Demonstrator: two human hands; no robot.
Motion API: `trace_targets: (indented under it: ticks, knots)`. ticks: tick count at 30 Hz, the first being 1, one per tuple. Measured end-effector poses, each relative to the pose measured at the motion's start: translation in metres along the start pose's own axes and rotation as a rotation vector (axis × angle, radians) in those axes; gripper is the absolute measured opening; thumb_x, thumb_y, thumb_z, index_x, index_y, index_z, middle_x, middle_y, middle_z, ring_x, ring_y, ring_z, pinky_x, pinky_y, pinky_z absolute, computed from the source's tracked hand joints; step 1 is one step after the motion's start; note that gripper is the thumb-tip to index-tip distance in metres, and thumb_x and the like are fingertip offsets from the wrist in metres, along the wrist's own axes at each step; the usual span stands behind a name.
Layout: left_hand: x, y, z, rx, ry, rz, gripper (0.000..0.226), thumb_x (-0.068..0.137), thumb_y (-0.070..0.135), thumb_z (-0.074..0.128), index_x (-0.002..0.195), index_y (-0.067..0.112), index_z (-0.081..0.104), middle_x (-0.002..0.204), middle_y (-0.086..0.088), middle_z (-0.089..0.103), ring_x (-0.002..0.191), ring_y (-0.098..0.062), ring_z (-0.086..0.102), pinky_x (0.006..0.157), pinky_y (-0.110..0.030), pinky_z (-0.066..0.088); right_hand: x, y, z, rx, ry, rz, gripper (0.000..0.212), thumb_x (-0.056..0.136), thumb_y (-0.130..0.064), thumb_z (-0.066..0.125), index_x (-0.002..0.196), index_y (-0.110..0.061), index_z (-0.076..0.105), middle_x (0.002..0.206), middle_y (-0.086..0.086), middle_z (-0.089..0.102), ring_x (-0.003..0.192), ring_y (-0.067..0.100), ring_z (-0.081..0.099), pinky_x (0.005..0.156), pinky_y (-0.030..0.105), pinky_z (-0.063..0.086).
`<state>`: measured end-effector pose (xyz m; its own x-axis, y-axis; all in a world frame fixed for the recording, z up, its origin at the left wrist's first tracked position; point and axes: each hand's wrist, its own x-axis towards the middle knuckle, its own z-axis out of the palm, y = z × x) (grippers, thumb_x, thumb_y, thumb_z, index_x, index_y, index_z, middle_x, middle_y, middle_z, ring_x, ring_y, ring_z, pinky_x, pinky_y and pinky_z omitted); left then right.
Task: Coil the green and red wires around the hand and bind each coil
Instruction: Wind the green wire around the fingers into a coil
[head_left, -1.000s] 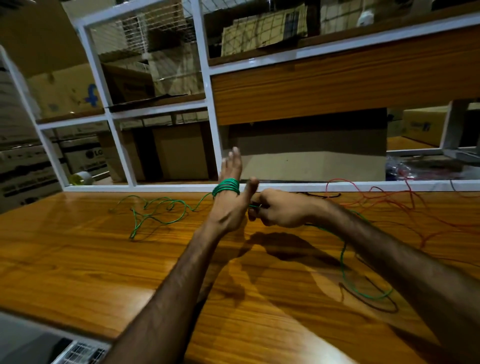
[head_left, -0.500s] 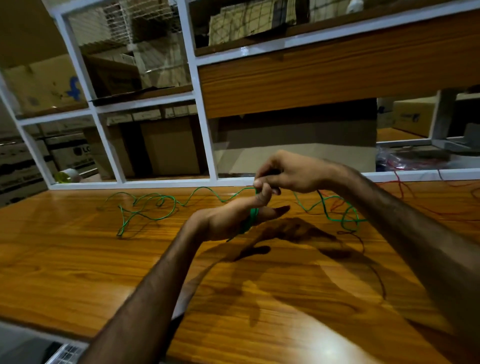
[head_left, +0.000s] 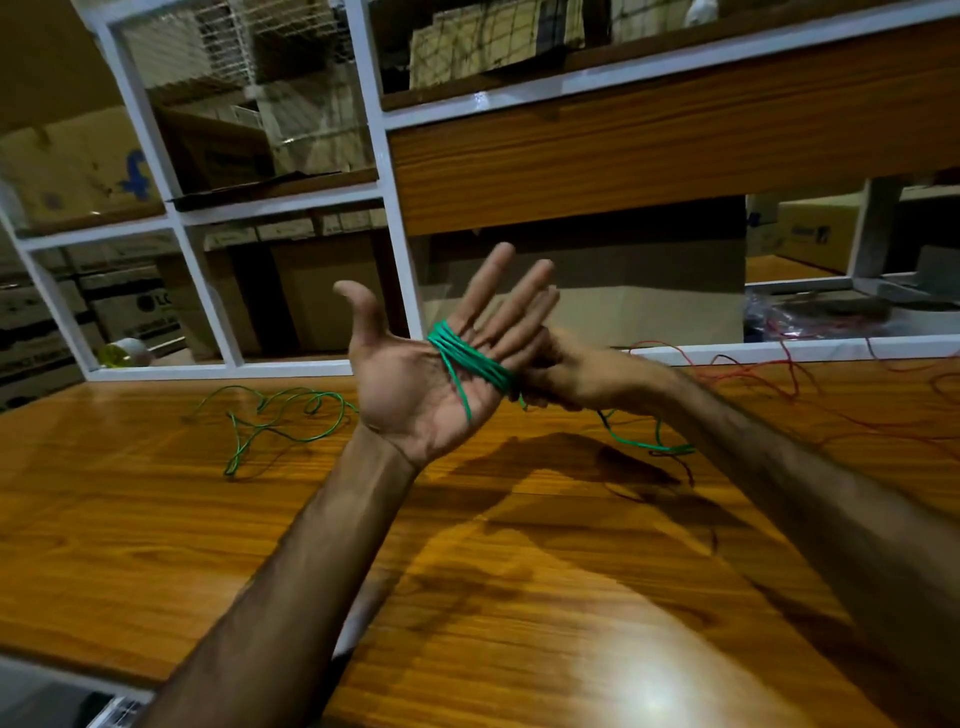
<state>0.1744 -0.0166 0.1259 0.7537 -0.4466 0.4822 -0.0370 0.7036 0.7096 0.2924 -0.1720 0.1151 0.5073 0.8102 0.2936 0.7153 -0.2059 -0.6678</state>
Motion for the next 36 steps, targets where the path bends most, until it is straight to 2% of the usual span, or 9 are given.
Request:
trace_targets:
  ticks: [4,8,14,20,25,29,31,33,36]
  knots:
    - [0.001,0.009,-0.023,-0.044,0.324,0.252,0.118,0.081,0.096,0.04,0.161,0.01,0.038,0.163,-0.025,0.04,0.157,-0.038,0.029,0.132,-0.049,0.012,0.006,0.0,0.014,-0.008,-0.125,0.085,0.034,0.109,-0.032,0.045,0.088,-0.018,0.067,0.064,-0.004,0.054,0.046,0.006,0.04,0.043,0.023,0.032]
    - [0.001,0.016,-0.028,0.029,0.578,0.453,0.114,0.082,0.093,0.041,0.162,0.012,0.034,0.167,-0.02,0.034,0.16,-0.034,0.021,0.132,-0.047,0.012,0.004,-0.007,0.021,0.039,-0.246,0.133,0.029,0.11,-0.026,0.044,0.097,-0.013,0.067,0.066,-0.006,0.055,0.052,0.006,0.04,0.047,0.023,0.032]
    - [0.003,0.009,-0.033,0.85,0.833,0.454,0.123,0.069,0.104,0.03,0.168,0.032,0.014,0.176,0.008,0.006,0.161,-0.01,0.006,0.131,-0.039,0.001,0.007,-0.023,0.02,0.002,-0.366,0.194,0.026,0.11,-0.025,0.044,0.107,-0.011,0.066,0.069,-0.004,0.053,0.058,0.007,0.044,0.052,0.026,0.035]
    - [-0.004,0.01,-0.052,1.17,0.659,0.033,0.132,0.054,0.113,0.021,0.165,0.045,0.004,0.173,0.017,-0.005,0.153,0.0,-0.002,0.126,-0.056,-0.009,0.001,-0.026,0.008,-0.087,-0.318,0.154,0.026,0.106,-0.03,0.052,0.101,-0.012,0.071,0.066,-0.008,0.055,0.057,0.007,0.046,0.05,0.024,0.035]
    - [-0.004,0.008,-0.048,1.07,0.487,-0.367,0.137,0.051,0.111,0.024,0.167,0.039,0.009,0.175,0.006,-0.009,0.161,-0.02,-0.009,0.126,-0.062,-0.011,-0.002,-0.036,-0.008,-0.124,-0.206,0.053,0.028,0.099,-0.038,0.064,0.087,-0.016,0.075,0.066,-0.006,0.058,0.059,0.009,0.049,0.049,0.02,0.036]
    - [-0.005,0.004,-0.041,0.959,0.439,-0.51,0.125,0.064,0.106,0.024,0.165,0.032,0.026,0.176,0.001,0.014,0.162,-0.017,0.006,0.13,-0.044,-0.004,-0.004,-0.04,-0.027,-0.038,-0.02,-0.092,0.025,0.1,-0.026,0.064,0.086,-0.009,0.075,0.059,-0.014,0.059,0.055,-0.002,0.046,0.051,0.012,0.036]
    - [-0.006,0.004,-0.039,0.693,0.405,-0.534,0.132,0.056,0.105,0.045,0.159,0.023,0.044,0.167,-0.003,0.039,0.158,-0.015,0.027,0.132,-0.035,0.011,-0.006,-0.034,-0.032,0.002,0.055,-0.125,0.024,0.1,-0.02,0.063,0.085,-0.004,0.073,0.058,-0.014,0.058,0.054,-0.003,0.045,0.052,0.01,0.035]
    - [-0.008,0.002,-0.031,0.559,0.342,-0.551,0.129,0.061,0.101,0.045,0.154,0.013,0.05,0.156,-0.01,0.053,0.149,-0.016,0.042,0.126,-0.028,0.029,-0.005,-0.026,-0.033,0.008,0.11,-0.126,0.023,0.099,-0.022,0.066,0.083,-0.007,0.074,0.062,-0.009,0.058,0.057,0.0,0.045,0.053,0.012,0.037]
    - [-0.008,-0.005,-0.02,0.429,0.159,-0.612,0.138,0.067,0.103,0.039,0.161,0.002,0.034,0.147,-0.018,0.048,0.132,-0.026,0.033,0.119,-0.028,0.015,-0.002,-0.016,-0.033,0.004,0.153,-0.129,0.023,0.096,-0.028,0.069,0.081,-0.011,0.075,0.064,-0.002,0.057,0.059,0.006,0.045,0.054,0.018,0.038]
